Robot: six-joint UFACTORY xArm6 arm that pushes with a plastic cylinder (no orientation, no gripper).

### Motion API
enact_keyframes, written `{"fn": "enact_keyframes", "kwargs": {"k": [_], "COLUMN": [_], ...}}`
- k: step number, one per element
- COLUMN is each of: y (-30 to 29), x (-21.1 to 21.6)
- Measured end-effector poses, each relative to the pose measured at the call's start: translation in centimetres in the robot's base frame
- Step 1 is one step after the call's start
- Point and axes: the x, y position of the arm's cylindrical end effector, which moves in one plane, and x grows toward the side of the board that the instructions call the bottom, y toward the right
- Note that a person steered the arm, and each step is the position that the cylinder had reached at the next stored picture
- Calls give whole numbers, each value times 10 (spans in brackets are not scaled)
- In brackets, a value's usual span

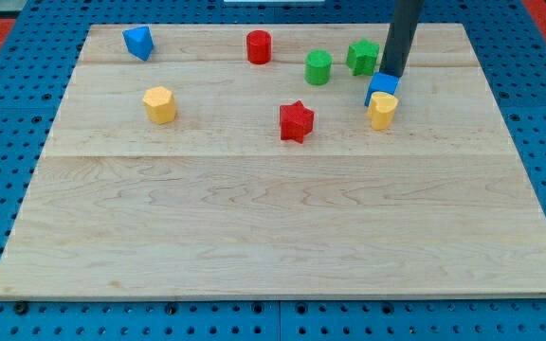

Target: Nudge the red star upwards

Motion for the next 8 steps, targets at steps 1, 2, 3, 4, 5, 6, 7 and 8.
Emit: {"fn": "enact_keyframes", "kwargs": {"k": [1,2,3,4,5,6,7,8], "y": [6,-30,-47,-29,-50,-81,-82,-56], "x": [-57,-24,32,-10,-39,-11,43,31]}}
